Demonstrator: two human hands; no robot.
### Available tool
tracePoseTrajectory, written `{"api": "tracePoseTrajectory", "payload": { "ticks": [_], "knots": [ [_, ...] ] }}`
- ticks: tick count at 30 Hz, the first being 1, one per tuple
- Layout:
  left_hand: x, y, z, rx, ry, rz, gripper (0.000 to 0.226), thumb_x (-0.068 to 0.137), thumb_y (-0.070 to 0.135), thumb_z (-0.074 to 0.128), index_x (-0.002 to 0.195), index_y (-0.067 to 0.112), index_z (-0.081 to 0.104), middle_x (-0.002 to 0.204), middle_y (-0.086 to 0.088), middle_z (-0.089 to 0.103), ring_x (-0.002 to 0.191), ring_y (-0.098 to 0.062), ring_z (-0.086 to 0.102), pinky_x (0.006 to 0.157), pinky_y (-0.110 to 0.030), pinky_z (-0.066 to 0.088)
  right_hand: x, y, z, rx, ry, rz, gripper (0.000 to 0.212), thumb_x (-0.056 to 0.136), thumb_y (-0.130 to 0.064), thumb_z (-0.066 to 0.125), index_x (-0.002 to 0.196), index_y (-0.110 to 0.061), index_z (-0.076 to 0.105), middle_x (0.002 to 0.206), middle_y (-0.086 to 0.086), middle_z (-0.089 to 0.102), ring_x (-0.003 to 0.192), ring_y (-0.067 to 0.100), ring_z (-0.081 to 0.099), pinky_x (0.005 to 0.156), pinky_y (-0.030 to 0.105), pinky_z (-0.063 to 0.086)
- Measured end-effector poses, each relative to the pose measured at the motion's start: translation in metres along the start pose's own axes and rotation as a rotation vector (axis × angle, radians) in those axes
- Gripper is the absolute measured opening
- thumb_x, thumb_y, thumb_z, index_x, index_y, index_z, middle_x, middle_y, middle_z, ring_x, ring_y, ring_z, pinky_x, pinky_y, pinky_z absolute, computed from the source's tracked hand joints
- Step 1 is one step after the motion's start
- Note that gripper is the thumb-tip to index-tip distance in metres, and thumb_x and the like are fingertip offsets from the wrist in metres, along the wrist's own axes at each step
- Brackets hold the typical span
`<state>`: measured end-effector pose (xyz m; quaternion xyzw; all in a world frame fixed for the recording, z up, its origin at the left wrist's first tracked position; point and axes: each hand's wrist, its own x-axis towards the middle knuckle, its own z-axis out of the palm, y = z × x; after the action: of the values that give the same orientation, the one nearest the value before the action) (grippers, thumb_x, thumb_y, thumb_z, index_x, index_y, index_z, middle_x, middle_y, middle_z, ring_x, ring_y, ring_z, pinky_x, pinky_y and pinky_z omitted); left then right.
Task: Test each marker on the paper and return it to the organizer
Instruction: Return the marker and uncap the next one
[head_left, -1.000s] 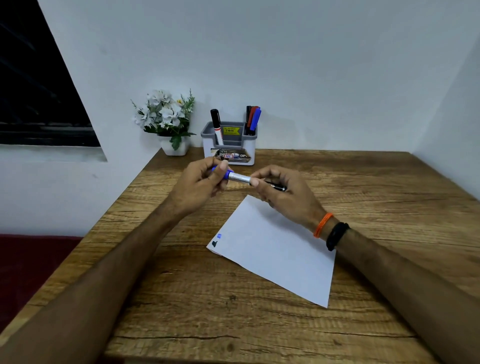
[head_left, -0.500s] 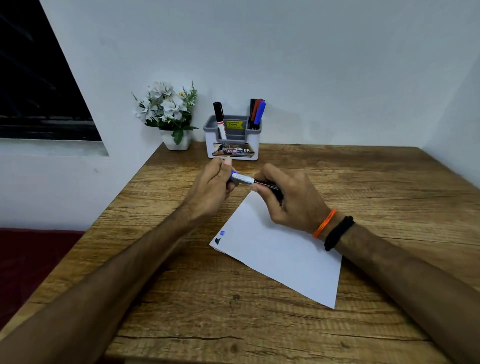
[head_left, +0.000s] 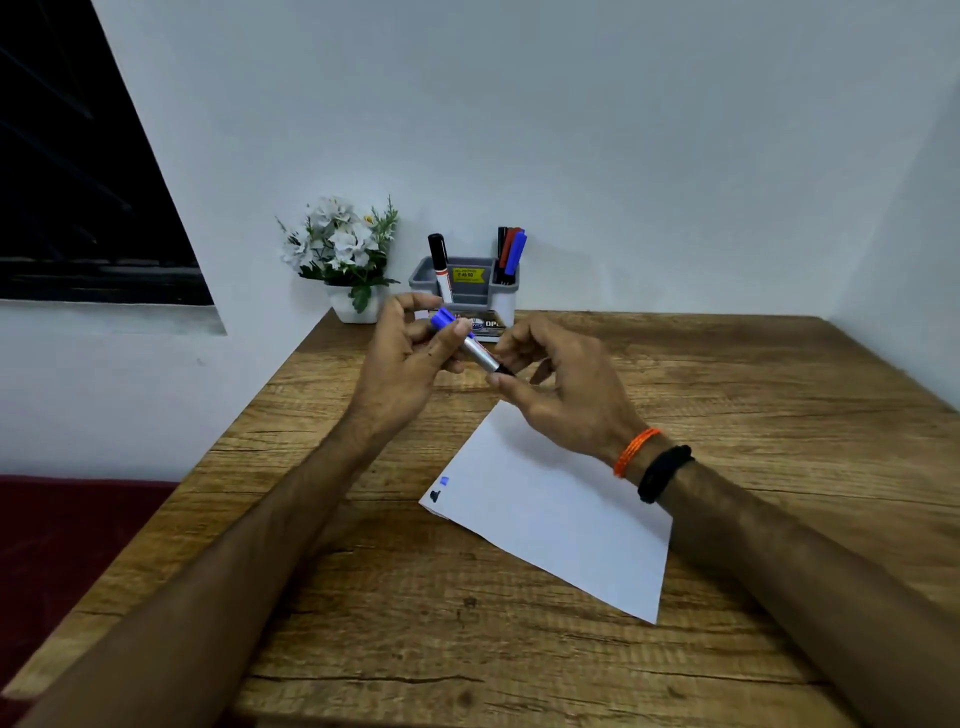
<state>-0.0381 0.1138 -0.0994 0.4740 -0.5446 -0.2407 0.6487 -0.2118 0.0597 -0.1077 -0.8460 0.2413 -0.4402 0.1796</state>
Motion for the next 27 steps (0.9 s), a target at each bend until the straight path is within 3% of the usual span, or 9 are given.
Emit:
{"api": "tracePoseTrajectory", "payload": {
  "ticks": [3, 6, 10, 14, 16, 19, 22, 27],
  "knots": [
    [-0.001, 0.006, 0.003, -0.031, 0.029, 0.021, 0.06, 0.069, 0.027, 0.072, 0.115, 0.006, 0.039, 0.077, 0.0, 0.068, 0.067, -0.009, 0.068, 0.055, -0.022, 0.052, 0.002, -0.005, -0.001, -0.097, -0.037, -0.035, 0.077, 0.077, -0.022, 0.08, 0.142, -0.025, 0.038, 0.083, -0.011, 0.069, 0.076, 0.004, 0.068, 0.064, 0.02, 0.053],
    [-0.001, 0.008, 0.009, 0.009, 0.024, 0.038, 0.067, 0.062, 0.031, 0.077, 0.115, 0.01, 0.041, 0.074, -0.002, 0.067, 0.065, -0.009, 0.066, 0.058, -0.022, 0.052, 0.003, -0.011, -0.003, -0.235, -0.081, -0.098, 0.102, 0.077, -0.031, 0.077, 0.152, -0.043, 0.008, 0.086, -0.008, 0.072, 0.077, 0.014, 0.07, 0.064, 0.034, 0.059],
    [-0.001, 0.007, 0.012, 0.037, 0.014, 0.033, 0.071, 0.058, 0.036, 0.079, 0.115, 0.015, 0.043, 0.072, 0.003, 0.068, 0.073, -0.009, 0.067, 0.07, -0.027, 0.055, 0.002, -0.013, 0.0, -0.249, -0.079, -0.13, 0.093, 0.08, -0.036, 0.077, 0.149, -0.044, 0.015, 0.09, -0.003, 0.073, 0.078, 0.013, 0.071, 0.064, 0.037, 0.06],
    [0.004, -0.003, 0.001, 0.087, 0.035, -0.041, 0.076, 0.056, 0.06, 0.077, 0.113, 0.021, 0.046, 0.086, 0.0, 0.072, 0.085, -0.015, 0.07, 0.073, -0.037, 0.055, 0.01, -0.011, -0.004, -0.234, -0.08, -0.101, 0.09, 0.077, -0.034, 0.079, 0.148, -0.041, 0.025, 0.088, -0.009, 0.072, 0.074, 0.01, 0.069, 0.066, 0.036, 0.059],
    [0.005, -0.006, -0.005, 0.233, 0.062, -0.066, 0.071, 0.062, 0.067, 0.069, 0.113, 0.022, 0.049, 0.091, 0.005, 0.069, 0.089, -0.011, 0.067, 0.073, -0.031, 0.054, 0.019, -0.01, -0.008, -0.23, -0.059, -0.08, 0.087, 0.075, -0.033, 0.08, 0.146, -0.041, 0.03, 0.085, -0.012, 0.071, 0.071, 0.008, 0.068, 0.067, 0.037, 0.058],
    [0.008, -0.017, -0.016, 0.55, 0.048, -0.116, 0.063, 0.073, 0.061, 0.063, 0.117, 0.016, 0.053, 0.103, 0.009, 0.064, 0.099, -0.011, 0.062, 0.077, -0.022, 0.05, 0.039, -0.004, -0.009, -0.191, -0.038, -0.014, 0.085, 0.075, -0.035, 0.081, 0.144, -0.044, 0.033, 0.084, -0.011, 0.071, 0.069, 0.007, 0.068, 0.07, 0.038, 0.059],
    [0.013, -0.038, -0.028, 0.86, -0.059, -0.145, 0.061, 0.082, 0.059, 0.059, 0.125, 0.015, 0.055, 0.126, -0.001, 0.06, 0.115, -0.017, 0.055, 0.097, -0.037, 0.047, 0.062, 0.004, -0.005, -0.134, 0.004, 0.055, 0.085, 0.073, -0.035, 0.083, 0.141, -0.048, 0.034, 0.082, -0.009, 0.072, 0.067, 0.007, 0.068, 0.072, 0.038, 0.059],
    [0.02, -0.063, -0.03, 1.1, -0.207, -0.117, 0.068, 0.083, 0.07, 0.044, 0.128, 0.021, 0.055, 0.132, 0.0, 0.056, 0.12, -0.019, 0.05, 0.103, -0.046, 0.039, 0.097, 0.013, 0.009, -0.139, 0.079, 0.088, 0.084, 0.075, -0.026, 0.081, 0.144, -0.042, 0.036, 0.074, -0.015, 0.066, 0.067, 0.014, 0.067, 0.073, 0.042, 0.058]
  ]
}}
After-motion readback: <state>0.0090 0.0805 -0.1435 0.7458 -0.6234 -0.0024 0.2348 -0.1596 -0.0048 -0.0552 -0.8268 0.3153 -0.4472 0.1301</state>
